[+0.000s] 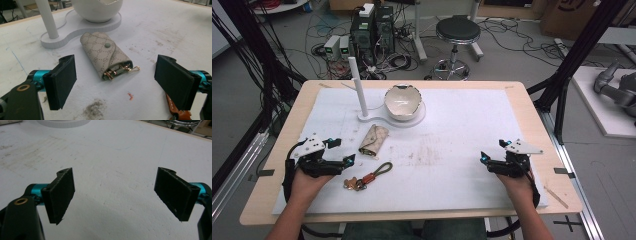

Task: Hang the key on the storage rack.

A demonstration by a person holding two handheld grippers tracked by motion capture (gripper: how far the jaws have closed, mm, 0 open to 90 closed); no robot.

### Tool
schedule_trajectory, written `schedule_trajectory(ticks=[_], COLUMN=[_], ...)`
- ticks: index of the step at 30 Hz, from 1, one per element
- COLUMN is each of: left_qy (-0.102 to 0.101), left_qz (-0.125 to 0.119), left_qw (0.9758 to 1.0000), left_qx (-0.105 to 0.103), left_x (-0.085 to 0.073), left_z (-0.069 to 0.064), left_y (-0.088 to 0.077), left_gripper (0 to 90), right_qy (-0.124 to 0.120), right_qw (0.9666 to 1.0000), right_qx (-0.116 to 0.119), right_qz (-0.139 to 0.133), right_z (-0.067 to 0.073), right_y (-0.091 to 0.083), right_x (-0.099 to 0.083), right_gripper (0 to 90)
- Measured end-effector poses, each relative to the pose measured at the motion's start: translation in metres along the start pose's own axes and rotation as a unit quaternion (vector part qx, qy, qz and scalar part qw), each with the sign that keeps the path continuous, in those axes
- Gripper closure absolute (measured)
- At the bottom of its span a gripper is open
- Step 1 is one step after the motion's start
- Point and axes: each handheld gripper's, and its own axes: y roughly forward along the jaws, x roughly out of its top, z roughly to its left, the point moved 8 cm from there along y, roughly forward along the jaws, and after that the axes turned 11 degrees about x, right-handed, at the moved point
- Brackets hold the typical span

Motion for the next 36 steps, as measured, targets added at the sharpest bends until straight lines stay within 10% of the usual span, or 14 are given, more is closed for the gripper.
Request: schedule_trajectory(ticks=[36], left_qy=[0.010], left_qz=[0.006], left_qw=[0.9995], left_qx=[-0.028], left_x=[0.001], left_z=[-0.020], left_y=[-0.004], left_gripper=[17.7], right_qy=[-0.033], right_qw=[0.9993], right_qx=[0.009], right_qz=[0.017], right_z=[0.012], right_y=[0.007], right_x=[0.001], right_gripper=[17.0])
